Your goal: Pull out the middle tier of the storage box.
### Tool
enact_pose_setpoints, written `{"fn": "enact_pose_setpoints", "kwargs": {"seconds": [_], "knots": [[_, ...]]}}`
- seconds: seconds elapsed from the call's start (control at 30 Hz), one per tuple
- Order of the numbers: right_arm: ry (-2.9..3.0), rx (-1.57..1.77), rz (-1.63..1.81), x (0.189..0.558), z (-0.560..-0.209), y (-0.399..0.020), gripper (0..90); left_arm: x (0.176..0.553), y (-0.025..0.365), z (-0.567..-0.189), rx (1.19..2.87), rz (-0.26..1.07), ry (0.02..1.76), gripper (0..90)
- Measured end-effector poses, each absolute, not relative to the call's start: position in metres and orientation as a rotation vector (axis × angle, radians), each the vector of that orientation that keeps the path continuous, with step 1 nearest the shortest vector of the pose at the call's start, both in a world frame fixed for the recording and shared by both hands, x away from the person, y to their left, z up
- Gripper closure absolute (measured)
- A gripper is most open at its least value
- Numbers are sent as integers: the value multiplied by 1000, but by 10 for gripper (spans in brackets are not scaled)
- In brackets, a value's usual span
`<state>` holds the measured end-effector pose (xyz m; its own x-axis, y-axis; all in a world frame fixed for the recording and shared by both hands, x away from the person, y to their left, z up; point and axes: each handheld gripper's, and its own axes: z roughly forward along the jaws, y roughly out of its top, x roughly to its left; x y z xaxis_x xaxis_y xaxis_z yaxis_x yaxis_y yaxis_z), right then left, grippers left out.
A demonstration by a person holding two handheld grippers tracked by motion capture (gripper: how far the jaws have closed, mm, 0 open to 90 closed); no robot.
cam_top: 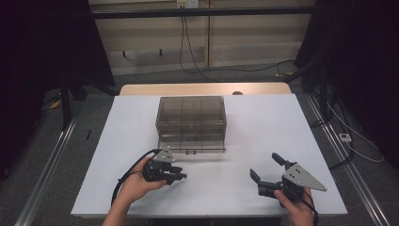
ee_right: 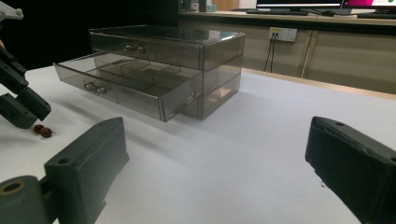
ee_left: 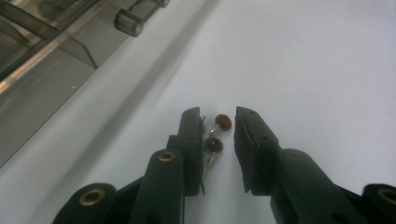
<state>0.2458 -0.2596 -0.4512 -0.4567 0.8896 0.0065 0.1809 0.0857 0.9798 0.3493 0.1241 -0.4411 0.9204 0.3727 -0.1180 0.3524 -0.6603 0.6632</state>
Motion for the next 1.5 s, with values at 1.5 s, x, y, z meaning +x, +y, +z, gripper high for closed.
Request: {"fn": "enact_pose_setpoints", "kwargs": {"seconds": [1.5], "knots": [[1716,1070,1419,247,-451,-262,47,355,130,-443,2336,-9,605,802]]}}
